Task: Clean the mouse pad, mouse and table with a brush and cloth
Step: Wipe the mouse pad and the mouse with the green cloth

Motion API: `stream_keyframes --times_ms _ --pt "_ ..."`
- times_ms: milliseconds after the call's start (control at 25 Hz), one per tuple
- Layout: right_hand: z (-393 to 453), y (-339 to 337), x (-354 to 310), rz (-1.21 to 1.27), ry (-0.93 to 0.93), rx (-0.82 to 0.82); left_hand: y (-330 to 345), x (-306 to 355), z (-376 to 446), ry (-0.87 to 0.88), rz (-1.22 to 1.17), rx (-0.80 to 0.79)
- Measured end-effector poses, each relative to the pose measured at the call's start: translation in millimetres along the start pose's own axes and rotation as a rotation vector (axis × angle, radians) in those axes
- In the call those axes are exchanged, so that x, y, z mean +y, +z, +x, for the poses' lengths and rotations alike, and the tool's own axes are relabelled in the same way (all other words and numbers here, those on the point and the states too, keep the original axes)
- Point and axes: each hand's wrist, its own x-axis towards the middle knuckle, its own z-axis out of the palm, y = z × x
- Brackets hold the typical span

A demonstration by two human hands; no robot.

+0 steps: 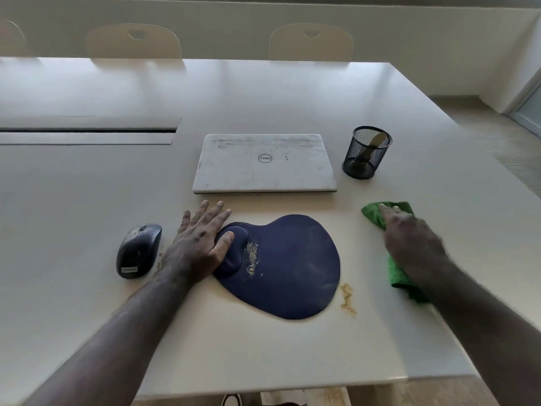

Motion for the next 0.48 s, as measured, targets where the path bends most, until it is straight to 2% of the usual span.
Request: stream_keyframes --times_ms 160,280,400,480 --pt "5.5 -37.5 2.1 0.263 0.025 0.068 -2.4 1.0 -1.2 0.031 -0.025 -0.016" --pt "-9.3 -56.6 -33.9 0.344 -0.244 0.143 -2.6 2.4 -1.1 0.070 0.006 -0.051" --pt "-30.1 -53.1 -92.9 0.304 -0.517 0.040 -2.2 2.7 -0.9 0.081 0.042 -0.088" --pt "-36.7 -39.7 -128.3 0.219 -0.631 0.018 -1.6 3.1 -0.9 0.085 0.054 -0.096"
